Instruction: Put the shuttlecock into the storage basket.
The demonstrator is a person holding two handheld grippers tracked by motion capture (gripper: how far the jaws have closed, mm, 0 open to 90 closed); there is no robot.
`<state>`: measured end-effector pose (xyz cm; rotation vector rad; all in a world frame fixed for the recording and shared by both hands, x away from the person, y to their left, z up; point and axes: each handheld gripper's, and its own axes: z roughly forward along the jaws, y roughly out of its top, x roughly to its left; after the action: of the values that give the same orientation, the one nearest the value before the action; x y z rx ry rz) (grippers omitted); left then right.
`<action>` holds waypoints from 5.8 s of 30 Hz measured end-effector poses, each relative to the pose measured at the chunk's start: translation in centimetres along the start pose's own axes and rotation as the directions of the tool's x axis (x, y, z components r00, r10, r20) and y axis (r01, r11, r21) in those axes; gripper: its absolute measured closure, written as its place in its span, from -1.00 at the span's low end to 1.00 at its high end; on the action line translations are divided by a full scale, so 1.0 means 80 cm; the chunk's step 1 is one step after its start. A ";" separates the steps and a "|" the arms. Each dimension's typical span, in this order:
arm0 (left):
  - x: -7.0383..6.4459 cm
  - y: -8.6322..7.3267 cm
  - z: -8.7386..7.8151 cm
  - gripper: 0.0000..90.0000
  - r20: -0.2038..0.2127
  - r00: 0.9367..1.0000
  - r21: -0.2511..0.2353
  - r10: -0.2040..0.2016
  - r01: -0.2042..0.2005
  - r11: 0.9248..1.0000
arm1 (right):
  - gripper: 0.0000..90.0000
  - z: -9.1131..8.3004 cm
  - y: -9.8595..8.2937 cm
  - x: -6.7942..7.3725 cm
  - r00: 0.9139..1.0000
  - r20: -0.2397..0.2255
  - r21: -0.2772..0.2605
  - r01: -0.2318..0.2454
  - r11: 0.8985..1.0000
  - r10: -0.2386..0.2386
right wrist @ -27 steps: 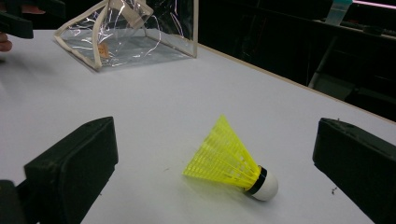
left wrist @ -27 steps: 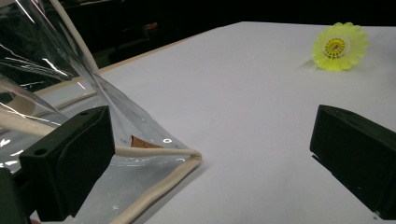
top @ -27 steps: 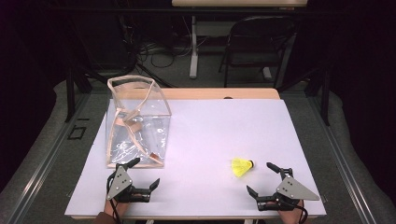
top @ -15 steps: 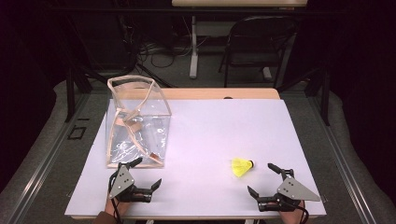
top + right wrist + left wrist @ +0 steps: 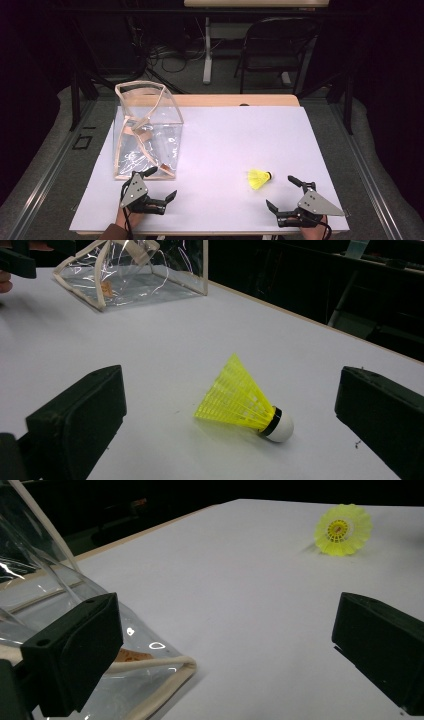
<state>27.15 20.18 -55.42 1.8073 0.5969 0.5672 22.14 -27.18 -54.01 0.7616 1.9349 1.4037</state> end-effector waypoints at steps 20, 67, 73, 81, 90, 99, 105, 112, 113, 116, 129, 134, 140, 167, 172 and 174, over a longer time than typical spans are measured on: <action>-0.003 0.025 0.033 -1.00 0.087 0.996 0.053 0.014 -0.018 0.998 | -1.00 0.002 0.001 0.001 1.000 0.005 0.010 0.010 1.000 -0.010; -0.040 0.079 0.166 -1.00 0.323 0.942 0.107 0.092 -0.133 0.985 | -1.00 0.003 -0.003 -0.003 1.000 0.003 0.028 0.003 1.000 -0.003; -0.046 0.086 0.180 -1.00 0.337 0.936 0.117 0.099 -0.146 0.982 | -1.00 0.003 -0.003 -0.003 1.000 0.002 0.030 0.003 1.000 -0.003; -0.055 0.095 0.200 -1.00 0.352 0.930 0.132 0.103 -0.159 0.979 | -1.00 0.003 -0.003 -0.003 1.000 0.000 0.032 0.001 0.999 -0.001; -0.065 0.102 0.225 -1.00 0.391 0.913 0.169 0.112 -0.192 0.967 | -1.00 0.004 -0.004 -0.004 1.000 -0.005 0.037 -0.002 0.999 0.002; -0.073 0.108 0.244 -0.95 0.418 0.900 0.191 0.122 -0.219 0.957 | -1.00 0.004 -0.004 -0.003 1.000 -0.008 0.038 -0.002 0.999 0.002; -0.076 0.111 0.254 -0.71 0.442 0.887 0.194 0.131 -0.237 0.952 | -1.00 0.004 -0.004 -0.004 1.000 -0.009 0.040 -0.001 0.999 0.002; -0.080 0.112 0.263 -0.51 0.463 0.875 0.205 0.139 -0.258 0.944 | -1.00 0.004 -0.004 -0.003 1.000 -0.011 0.039 -0.001 0.999 0.002; -0.082 0.112 0.264 -0.47 0.465 0.874 0.209 0.140 -0.262 0.942 | -1.00 0.004 -0.004 -0.003 1.000 -0.012 0.040 -0.001 0.999 0.001; -0.084 0.113 0.268 -0.37 0.477 0.866 0.211 0.147 -0.275 0.938 | -1.00 0.005 -0.004 -0.003 1.000 -0.013 0.043 -0.001 0.999 0.002; -0.092 0.113 0.283 0.14 0.517 0.841 0.214 0.157 -0.305 0.928 | -1.00 0.005 -0.005 -0.004 1.000 -0.015 0.047 -0.003 0.999 0.003; -0.091 0.111 0.287 0.31 0.529 0.834 0.216 0.154 -0.309 0.926 | -1.00 0.006 -0.005 -0.004 1.000 -0.016 0.048 -0.002 0.999 0.003; -0.091 0.110 0.293 0.46 0.543 0.825 0.209 0.157 -0.314 0.926 | -1.00 0.006 -0.005 -0.003 1.000 -0.018 0.052 -0.007 0.999 0.008; -0.095 0.113 0.298 0.98 0.587 0.772 0.132 0.244 -0.389 0.912 | -1.00 0.006 -0.006 -0.004 1.000 -0.014 0.061 -0.005 0.998 0.006; -0.094 0.116 0.295 0.99 0.590 0.767 0.123 0.252 -0.394 0.911 | -1.00 0.006 -0.006 -0.004 1.000 -0.013 0.061 -0.005 0.998 0.005; -0.093 0.117 0.294 0.99 0.588 0.771 0.123 0.245 -0.384 0.915 | -1.00 0.006 -0.006 -0.004 1.000 -0.012 0.062 -0.004 0.998 0.005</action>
<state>37.72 -3.92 -53.93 2.1958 -0.0622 0.1524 22.70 -27.25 -54.53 0.7887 1.9947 1.3595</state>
